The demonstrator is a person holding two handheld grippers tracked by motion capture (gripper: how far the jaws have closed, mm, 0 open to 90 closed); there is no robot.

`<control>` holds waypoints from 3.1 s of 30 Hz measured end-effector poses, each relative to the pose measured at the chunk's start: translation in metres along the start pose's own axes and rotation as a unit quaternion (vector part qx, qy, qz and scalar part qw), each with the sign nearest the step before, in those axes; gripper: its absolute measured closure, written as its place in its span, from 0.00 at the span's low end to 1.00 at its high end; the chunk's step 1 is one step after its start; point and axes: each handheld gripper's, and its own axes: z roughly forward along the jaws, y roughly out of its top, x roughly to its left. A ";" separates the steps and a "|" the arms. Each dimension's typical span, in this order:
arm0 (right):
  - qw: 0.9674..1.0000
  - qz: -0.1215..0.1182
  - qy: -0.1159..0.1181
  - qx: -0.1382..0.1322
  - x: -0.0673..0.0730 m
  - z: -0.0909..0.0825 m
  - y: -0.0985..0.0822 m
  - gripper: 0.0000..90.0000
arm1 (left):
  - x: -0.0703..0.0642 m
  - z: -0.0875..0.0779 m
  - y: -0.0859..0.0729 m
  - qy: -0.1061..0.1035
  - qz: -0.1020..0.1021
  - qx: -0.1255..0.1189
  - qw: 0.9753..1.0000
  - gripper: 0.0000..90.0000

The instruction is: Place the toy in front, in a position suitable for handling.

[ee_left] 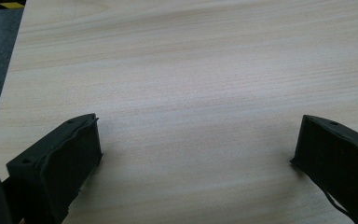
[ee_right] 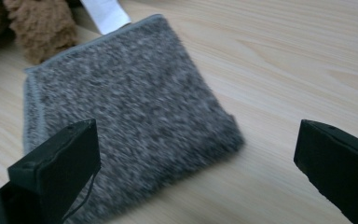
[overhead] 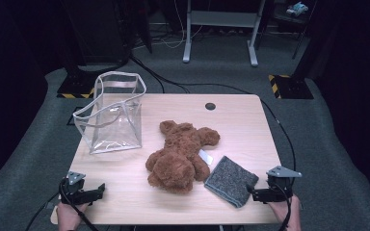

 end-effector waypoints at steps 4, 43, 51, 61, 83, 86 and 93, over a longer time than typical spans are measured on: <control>0.999 -0.018 0.025 0.015 0.015 0.014 0.008 0.00 | 0.000 0.000 0.000 0.000 0.000 0.000 1.000 0.00; 0.997 -0.037 0.028 0.060 0.046 0.057 0.016 0.82 | 0.000 0.000 0.000 0.000 0.000 0.000 1.000 0.00; 0.998 -0.028 0.025 0.040 0.046 0.053 0.016 0.86 | 0.000 0.000 0.000 0.000 0.000 0.000 1.000 0.00; 0.999 -0.022 0.013 0.019 0.038 0.044 0.020 0.86 | 0.000 0.000 0.000 0.000 0.000 -0.001 1.000 0.00; 0.998 0.019 -0.053 -0.012 -0.011 0.020 0.053 0.86 | 0.000 0.000 0.000 0.000 0.000 0.000 1.000 0.00; 0.998 0.029 -0.063 -0.011 -0.019 0.020 0.058 0.86 | 0.000 0.000 0.000 0.000 0.000 -0.001 1.000 0.00; 0.996 0.047 -0.079 -0.011 -0.034 0.024 0.065 0.86 | 0.000 0.000 0.000 0.000 0.000 -0.001 1.000 0.00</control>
